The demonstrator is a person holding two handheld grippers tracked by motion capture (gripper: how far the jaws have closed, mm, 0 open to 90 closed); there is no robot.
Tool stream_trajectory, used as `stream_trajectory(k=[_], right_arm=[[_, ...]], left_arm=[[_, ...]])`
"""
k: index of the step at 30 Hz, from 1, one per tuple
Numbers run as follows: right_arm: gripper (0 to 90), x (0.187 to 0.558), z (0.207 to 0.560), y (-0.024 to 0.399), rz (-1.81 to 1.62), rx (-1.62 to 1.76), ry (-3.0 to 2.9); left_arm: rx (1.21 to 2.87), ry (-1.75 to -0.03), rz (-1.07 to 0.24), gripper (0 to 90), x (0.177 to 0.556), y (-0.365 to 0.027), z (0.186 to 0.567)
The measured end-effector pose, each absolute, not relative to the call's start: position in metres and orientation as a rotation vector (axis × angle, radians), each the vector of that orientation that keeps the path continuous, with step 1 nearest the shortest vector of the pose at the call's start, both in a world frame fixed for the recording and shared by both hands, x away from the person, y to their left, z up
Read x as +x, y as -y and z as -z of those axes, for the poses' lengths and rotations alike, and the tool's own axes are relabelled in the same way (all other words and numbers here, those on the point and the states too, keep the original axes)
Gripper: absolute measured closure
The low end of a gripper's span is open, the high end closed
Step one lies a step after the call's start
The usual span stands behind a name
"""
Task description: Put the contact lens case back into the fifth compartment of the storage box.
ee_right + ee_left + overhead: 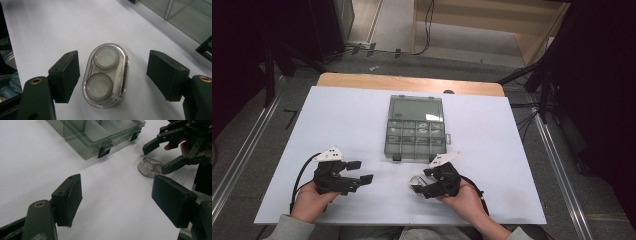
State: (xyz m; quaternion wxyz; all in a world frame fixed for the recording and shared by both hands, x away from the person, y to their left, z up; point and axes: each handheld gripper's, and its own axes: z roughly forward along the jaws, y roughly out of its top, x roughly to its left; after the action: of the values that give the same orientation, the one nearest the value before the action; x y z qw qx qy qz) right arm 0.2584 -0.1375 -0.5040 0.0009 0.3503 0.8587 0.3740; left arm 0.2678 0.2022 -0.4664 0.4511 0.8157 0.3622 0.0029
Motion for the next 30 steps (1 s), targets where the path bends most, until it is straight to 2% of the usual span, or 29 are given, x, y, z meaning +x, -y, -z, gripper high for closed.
stream_trajectory(k=[7, 13, 20, 30], right_arm=[[31.0, 0.253, 0.507, 0.13, -1.101, 1.087, -2.701], [32.1, 0.248, 0.507, 0.124, -1.052, 1.078, -2.665], [42.1, 0.243, 0.507, 0.118, -1.01, 1.082, -2.628], [46.4, 0.246, 0.505, 0.119, -1.001, 1.036, -2.663]], left_arm=[[2.014, -0.894, -0.007, 25.1, 0.268, -0.203, 0.466], [2.015, -0.894, -0.008, 25.0, 0.268, -0.203, 0.466], [2.014, -0.895, -0.01, 25.1, 0.268, -0.203, 0.466], [2.01, -0.895, -0.015, 25.0, 0.267, -0.202, 0.465]])
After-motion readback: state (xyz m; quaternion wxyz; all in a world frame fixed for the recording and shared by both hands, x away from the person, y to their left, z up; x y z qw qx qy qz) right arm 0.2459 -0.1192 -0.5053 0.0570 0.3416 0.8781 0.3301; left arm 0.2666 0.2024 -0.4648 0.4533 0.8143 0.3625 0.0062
